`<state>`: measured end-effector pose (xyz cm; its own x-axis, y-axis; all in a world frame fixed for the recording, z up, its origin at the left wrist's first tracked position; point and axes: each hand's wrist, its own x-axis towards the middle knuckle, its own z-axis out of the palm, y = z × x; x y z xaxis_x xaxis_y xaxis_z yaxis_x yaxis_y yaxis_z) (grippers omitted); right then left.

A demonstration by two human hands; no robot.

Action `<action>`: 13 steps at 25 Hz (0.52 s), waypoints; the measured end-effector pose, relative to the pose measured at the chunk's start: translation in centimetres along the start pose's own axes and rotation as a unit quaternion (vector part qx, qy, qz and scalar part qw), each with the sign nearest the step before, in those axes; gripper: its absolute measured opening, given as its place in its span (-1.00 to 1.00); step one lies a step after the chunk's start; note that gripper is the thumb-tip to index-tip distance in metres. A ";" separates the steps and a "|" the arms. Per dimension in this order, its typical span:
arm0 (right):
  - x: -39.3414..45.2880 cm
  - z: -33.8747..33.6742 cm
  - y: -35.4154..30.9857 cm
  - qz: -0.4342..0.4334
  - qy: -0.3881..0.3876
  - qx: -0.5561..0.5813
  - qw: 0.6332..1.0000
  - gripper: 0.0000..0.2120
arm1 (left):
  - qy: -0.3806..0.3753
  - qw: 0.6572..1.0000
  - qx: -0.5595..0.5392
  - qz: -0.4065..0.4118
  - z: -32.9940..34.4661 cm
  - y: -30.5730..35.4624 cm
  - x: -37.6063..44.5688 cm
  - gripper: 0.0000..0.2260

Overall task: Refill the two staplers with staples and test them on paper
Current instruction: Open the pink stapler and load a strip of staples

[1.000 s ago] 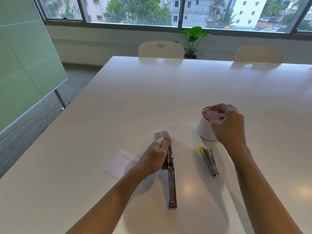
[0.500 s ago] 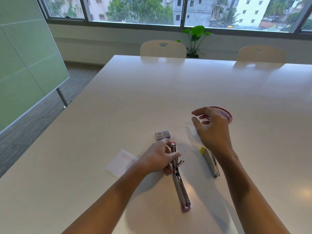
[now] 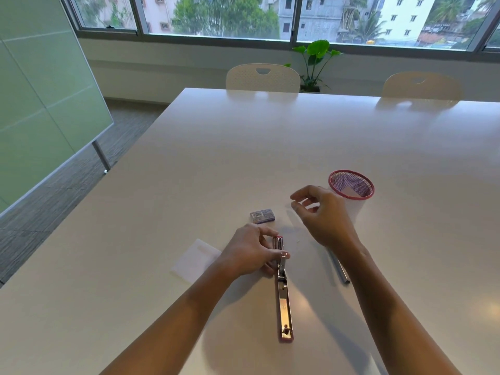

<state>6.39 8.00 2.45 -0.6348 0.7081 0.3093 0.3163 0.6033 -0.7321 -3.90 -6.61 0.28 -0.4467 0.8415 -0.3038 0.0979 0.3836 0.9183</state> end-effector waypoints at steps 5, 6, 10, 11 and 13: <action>0.0 1.0 0.5 0.040 -0.054 0.015 0.998 -0.94 | 0.130 0.984 0.092 0.078 -0.7 -0.5 0.8 -0.64; 0.2 1.3 0.6 0.054 -0.062 0.023 0.996 -0.94 | 0.189 0.968 0.126 0.106 -1.4 -0.6 1.4 -0.65; 1.0 2.5 1.0 0.109 -0.142 -0.007 0.984 -0.83 | 0.219 0.942 0.227 0.113 -4.5 -1.2 3.9 -0.53; 1.2 2.8 0.9 0.117 -0.154 -0.022 0.981 -0.81 | 0.194 0.943 0.246 0.113 -5.0 -1.4 4.4 -0.51; 1.7 3.3 0.6 0.126 -0.165 -0.034 0.978 -0.80 | 0.164 0.940 0.269 0.130 -5.6 -1.6 5.1 -0.53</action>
<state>3.18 8.34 0.46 -0.7200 0.6873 -0.0960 0.5305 0.4558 -0.7147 -11.33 -5.08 -1.35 -0.5865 0.8050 0.0888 0.6383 0.3920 0.6625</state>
